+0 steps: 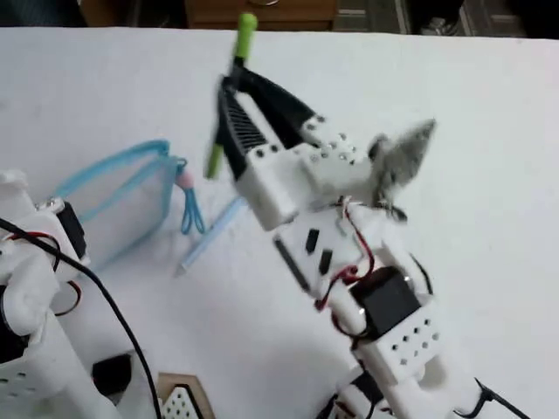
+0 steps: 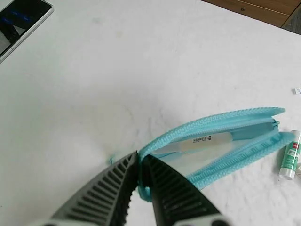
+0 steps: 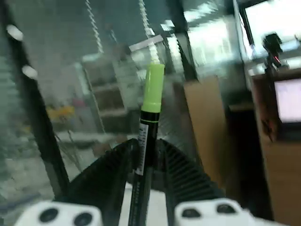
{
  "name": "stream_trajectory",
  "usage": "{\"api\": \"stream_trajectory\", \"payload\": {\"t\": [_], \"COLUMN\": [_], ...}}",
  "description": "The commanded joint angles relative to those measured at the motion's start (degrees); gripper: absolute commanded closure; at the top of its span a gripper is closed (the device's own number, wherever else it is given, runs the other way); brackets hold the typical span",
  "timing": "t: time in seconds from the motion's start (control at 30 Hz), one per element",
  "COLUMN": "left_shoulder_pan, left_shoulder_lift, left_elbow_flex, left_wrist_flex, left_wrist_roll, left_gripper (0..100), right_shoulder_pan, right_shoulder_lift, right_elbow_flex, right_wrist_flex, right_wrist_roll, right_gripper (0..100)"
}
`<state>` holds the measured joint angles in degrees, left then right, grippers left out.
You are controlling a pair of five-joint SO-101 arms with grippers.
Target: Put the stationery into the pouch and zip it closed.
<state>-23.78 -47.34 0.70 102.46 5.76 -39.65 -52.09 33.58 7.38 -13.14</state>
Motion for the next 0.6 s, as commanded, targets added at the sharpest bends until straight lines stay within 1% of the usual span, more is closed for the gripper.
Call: {"api": "stream_trajectory", "payload": {"t": [0.0, 0.1, 0.3, 0.43, 0.57], "left_shoulder_pan": [-0.2, -0.2, -0.2, -0.2, -0.3], "left_shoulder_lift": [-0.7, -0.7, -0.7, -0.7, -0.7], "left_elbow_flex": [-0.3, -0.3, -0.3, -0.3, -0.3], "left_wrist_flex": [-0.6, -0.6, -0.6, -0.6, -0.6], "left_wrist_roll": [0.4, 0.4, 0.4, 0.4, 0.4], "left_gripper": [98, 98, 98, 98, 98], "right_shoulder_pan": [-7.3, -9.9, -10.1, -10.9, -11.6], "right_shoulder_lift": [3.2, 9.4, 21.1, 25.5, 26.1], "right_elbow_flex": [-4.6, -8.0, -9.4, -9.3, -6.1], "right_wrist_flex": [-7.1, -8.0, -17.8, -19.6, -20.1], "right_wrist_roll": [0.2, 1.1, 9.8, 10.0, 10.1], "right_gripper": [98.1, 98.1, 98.1, 98.1, 98.1]}}
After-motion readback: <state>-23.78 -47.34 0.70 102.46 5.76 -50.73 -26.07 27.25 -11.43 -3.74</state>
